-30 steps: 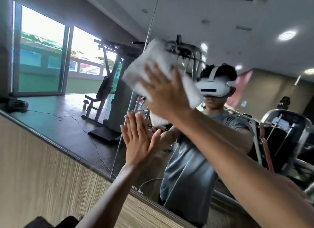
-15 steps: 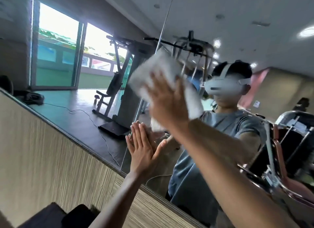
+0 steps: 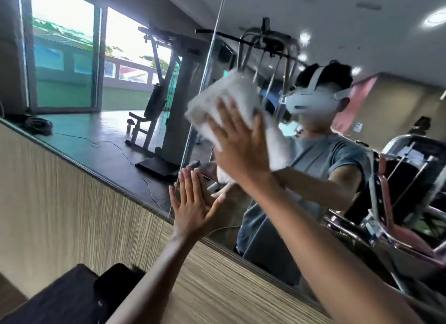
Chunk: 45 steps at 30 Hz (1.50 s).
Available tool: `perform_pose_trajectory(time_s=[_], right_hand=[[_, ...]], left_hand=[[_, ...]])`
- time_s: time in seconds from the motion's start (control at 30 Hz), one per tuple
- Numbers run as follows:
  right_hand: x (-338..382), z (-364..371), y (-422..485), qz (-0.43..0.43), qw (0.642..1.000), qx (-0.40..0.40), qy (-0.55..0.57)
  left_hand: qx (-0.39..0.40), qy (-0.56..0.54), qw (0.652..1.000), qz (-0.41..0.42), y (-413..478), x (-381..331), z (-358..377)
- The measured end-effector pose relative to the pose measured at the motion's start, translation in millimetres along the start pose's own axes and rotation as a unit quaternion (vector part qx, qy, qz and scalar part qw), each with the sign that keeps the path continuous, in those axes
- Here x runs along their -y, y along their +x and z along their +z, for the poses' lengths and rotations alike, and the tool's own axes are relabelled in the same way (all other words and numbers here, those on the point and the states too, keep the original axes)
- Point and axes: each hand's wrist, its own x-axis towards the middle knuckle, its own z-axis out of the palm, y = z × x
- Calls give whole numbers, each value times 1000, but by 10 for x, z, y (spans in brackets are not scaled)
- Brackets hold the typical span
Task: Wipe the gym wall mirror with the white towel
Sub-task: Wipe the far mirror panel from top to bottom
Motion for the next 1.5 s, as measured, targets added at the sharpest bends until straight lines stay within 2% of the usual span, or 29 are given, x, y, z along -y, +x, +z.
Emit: perform_pose_trajectory(time_s=[0.07, 0.13, 0.2, 0.27, 0.33, 0.43, 0.5, 0.57, 0.63, 0.7, 0.8, 0.9, 0.97, 1.03, 1.13, 1.23, 1.33, 1.43, 1.5], right_hand=[[194, 122, -197, -78, 996, 37, -7], [88, 118, -453, -147, 986, 74, -30], [-189, 7, -716, -158, 983, 94, -17], [-534, -136, -802, -119, 990, 68, -13], [-748, -256, -577, -38, 999, 24, -29], [-524, -276, -134, 72, 997, -18, -34], [-240, -134, -87, 62, 998, -10, -21], [-122, 6, -267, 0, 1000, 4, -30], [-206, 37, -603, -66, 996, 18, -53], [-425, -25, -1006, -86, 994, 32, -53], [-949, -278, -1299, -24, 999, 31, -36], [-1270, -495, -970, 126, 991, -25, -43], [-1173, -511, -751, 193, 978, -63, -49], [-938, -382, -741, 175, 982, -65, -42], [-653, -188, -1128, 53, 997, -12, -59], [-817, -166, -1714, -6, 996, 14, -91], [-1235, -322, -1967, 38, 995, -5, -90], [-1426, -420, -1652, 150, 982, -58, -102], [-1283, -410, -1393, 209, 971, -84, -83]], left_hand=[[3, 13, 1000, 6, -13, 35, -40], [18, 14, 1000, 6, -43, 51, -77], [21, 1, 1000, -1, -46, 4, -93], [14, -11, 1000, 2, -51, -56, -91], [1, -15, 1000, -4, -60, -110, -95], [15, -19, 1000, -9, -96, -150, -127], [20, -20, 1000, -11, -106, -117, -142], [13, -20, 1000, -7, -92, -75, -133], [-3, -39, 999, -9, -98, -67, -108], [-28, -79, 996, -23, -104, -129, -92], [-55, -101, 993, -17, -92, -281, -62], [-67, -105, 992, 32, -76, -495, -35], [-78, -117, 989, 46, -78, -672, -19], [-91, -109, 987, 75, -105, -832, 9], [-105, -101, 985, 91, -122, -939, 93], [-102, -112, 984, 93, -106, -943, 122], [-99, -98, 983, 122, -88, -976, 118], [-90, -106, 984, 112, -111, -1048, 125], [-92, -100, 984, 112, -142, -1078, 147]])
